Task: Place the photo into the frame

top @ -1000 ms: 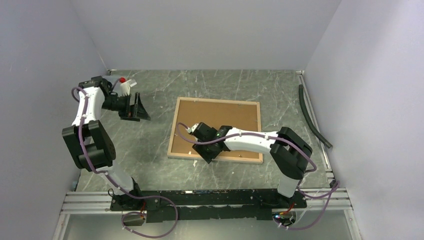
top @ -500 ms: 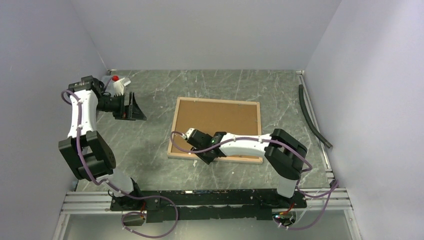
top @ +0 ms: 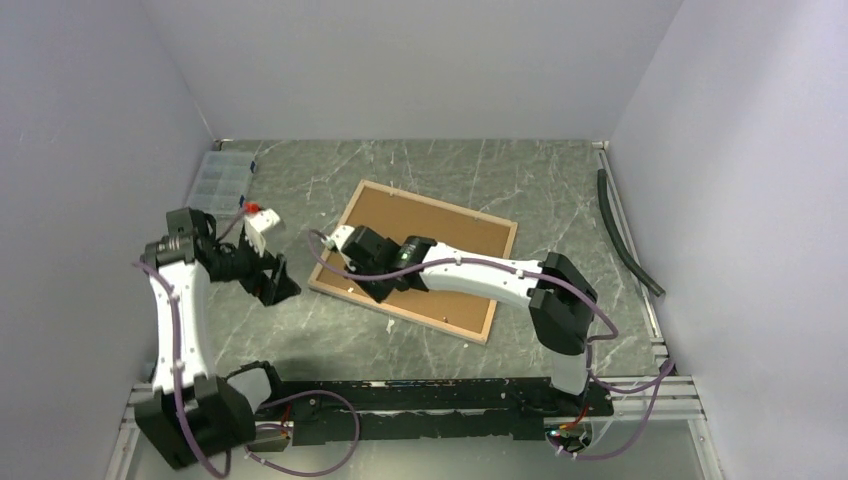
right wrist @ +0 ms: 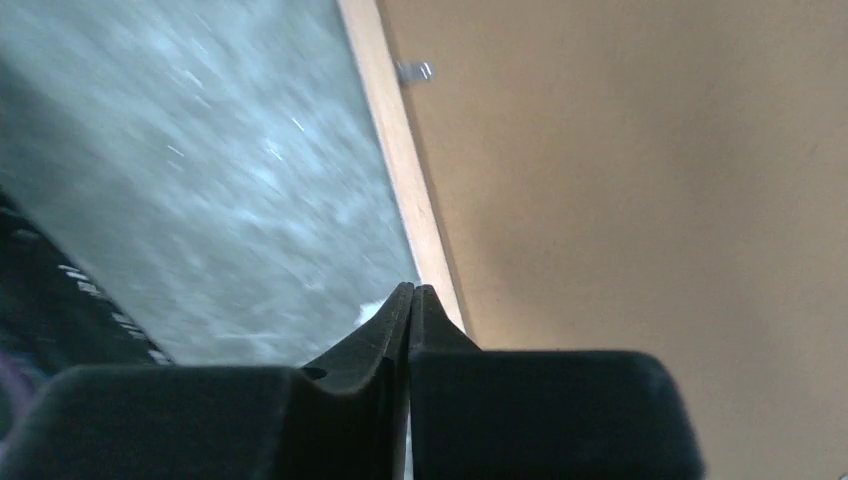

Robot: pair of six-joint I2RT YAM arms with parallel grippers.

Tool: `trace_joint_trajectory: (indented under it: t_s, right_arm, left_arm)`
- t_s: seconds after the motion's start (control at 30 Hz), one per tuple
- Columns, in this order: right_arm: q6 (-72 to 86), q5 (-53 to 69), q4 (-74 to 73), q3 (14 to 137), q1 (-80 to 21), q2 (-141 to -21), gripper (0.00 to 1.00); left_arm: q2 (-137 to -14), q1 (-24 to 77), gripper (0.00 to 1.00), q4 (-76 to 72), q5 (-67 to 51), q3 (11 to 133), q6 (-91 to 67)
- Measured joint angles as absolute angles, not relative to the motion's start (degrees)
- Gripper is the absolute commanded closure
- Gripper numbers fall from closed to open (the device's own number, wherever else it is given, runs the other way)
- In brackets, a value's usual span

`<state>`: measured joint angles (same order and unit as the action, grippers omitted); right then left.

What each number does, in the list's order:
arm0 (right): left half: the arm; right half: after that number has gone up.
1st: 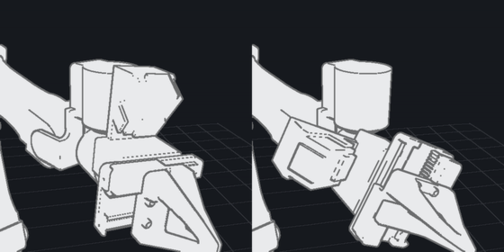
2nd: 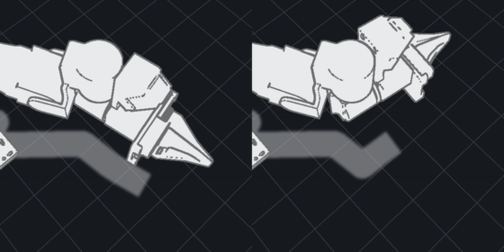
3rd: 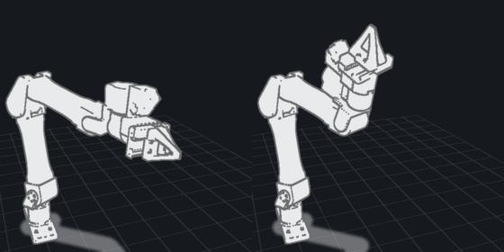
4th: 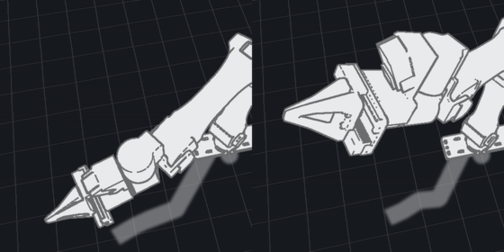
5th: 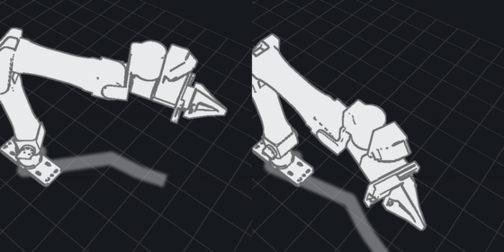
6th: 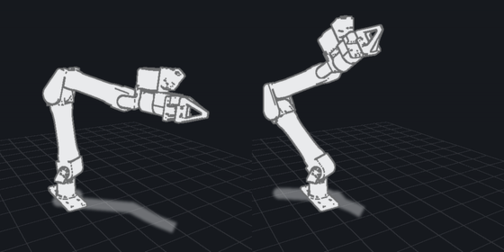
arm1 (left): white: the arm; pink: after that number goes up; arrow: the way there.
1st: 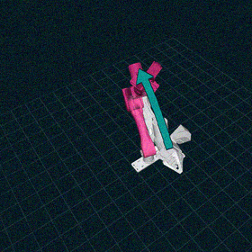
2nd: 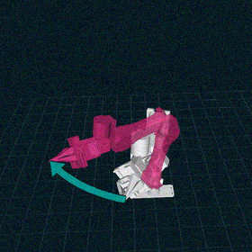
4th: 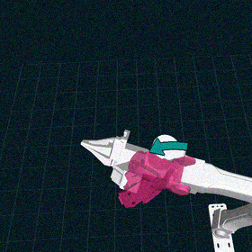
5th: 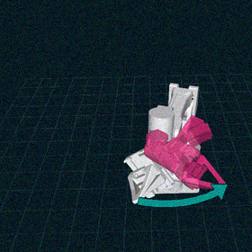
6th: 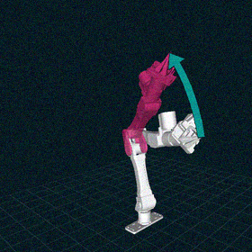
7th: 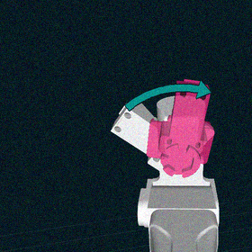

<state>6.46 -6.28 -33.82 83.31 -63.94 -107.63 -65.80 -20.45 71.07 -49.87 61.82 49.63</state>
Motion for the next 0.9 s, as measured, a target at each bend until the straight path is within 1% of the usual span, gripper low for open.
trace_joint_trajectory:
  t_s: [0.2, 0.27, 0.33, 0.43, 0.5, 0.6, 0.7, 0.9]
  right_arm:
    - [7.8, 0.8, -36.5, 96.4, -62.4, -107.4, 1.00]
    - [8.4, 3.0, -38.5, 99.5, -61.5, -107.4, 0.86]
    - [8.9, 3.6, -39.2, 100.3, -60.9, -106.9, 0.75]
    - [8.8, 3.1, -38.7, 95.7, -60.3, -104.9, 0.61]
    - [8.5, 2.8, -38.1, 89.8, -60.3, -103.7, 0.56]
    - [8.1, 2.3, -37.4, 81.9, -60.3, -103.6, 0.50]
    - [7.8, 1.8, -37.1, 77.4, -60.3, -104.3, 0.46]
    - [7.7, 0.4, -32.8, 74.9, -60.3, -105.4, 0.47]
  left_arm:
    - [-49.2, -20.4, 0.05, 69.1, -49.6, 53.5, 66.9]
    - [-45.3, -20.4, 0.05, 68.5, -49.1, 51.7, 73.3]
    - [-43.3, -20.4, 0.05, 67.8, -48.5, 50.4, 77.9]
    - [-44.1, -20.4, 0.05, 66.5, -48.1, 49.7, 80.4]
    - [-46.0, -20.4, 0.05, 65.5, -48.2, 49.7, 80.8]
    - [-48.2, -20.4, 0.05, 64.4, -48.6, 49.7, 81.0]
    - [-48.6, -20.4, 0.05, 63.2, -49.5, 49.3, 81.1]
    - [-51.0, -20.1, 0.05, 63.4, -50.2, 49.3, 81.4]
